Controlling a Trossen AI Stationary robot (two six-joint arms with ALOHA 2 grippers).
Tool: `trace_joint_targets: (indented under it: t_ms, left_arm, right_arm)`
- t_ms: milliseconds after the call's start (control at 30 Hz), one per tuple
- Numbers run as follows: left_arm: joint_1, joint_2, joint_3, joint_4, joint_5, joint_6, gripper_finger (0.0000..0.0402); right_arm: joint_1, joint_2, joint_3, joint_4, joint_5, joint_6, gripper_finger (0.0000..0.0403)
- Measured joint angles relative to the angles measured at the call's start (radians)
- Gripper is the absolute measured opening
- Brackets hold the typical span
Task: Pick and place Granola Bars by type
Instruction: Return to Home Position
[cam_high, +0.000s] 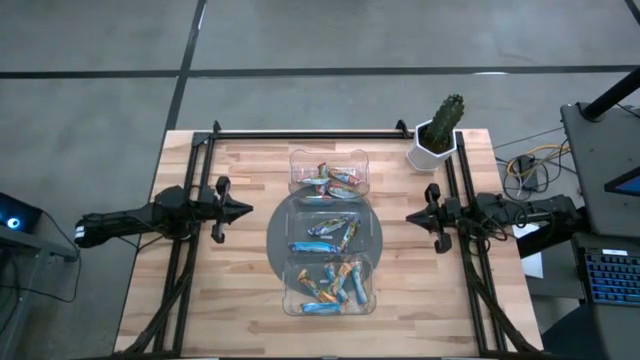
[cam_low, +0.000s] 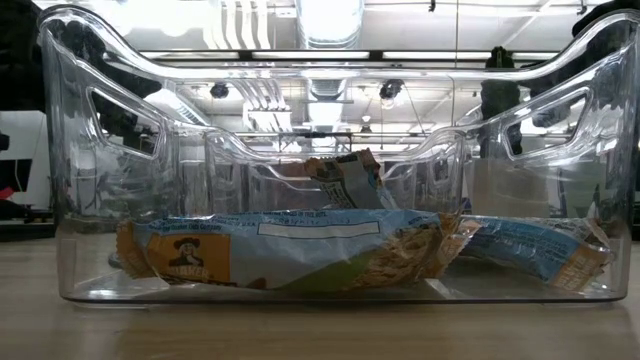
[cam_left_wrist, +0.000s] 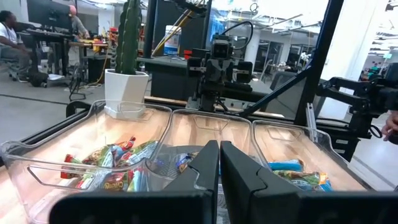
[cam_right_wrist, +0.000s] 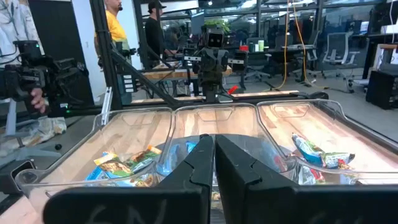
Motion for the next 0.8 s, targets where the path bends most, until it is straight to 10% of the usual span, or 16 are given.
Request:
trace_joint_targets:
  t_ms: [800]
  left_arm:
    - [0.0, 0.0, -0.001, -0.001, 0.001, 0.002, 0.0]
  right_arm:
    - [0.0, 0.001, 0.0, 0.0, 0.003, -0.012, 0.0009]
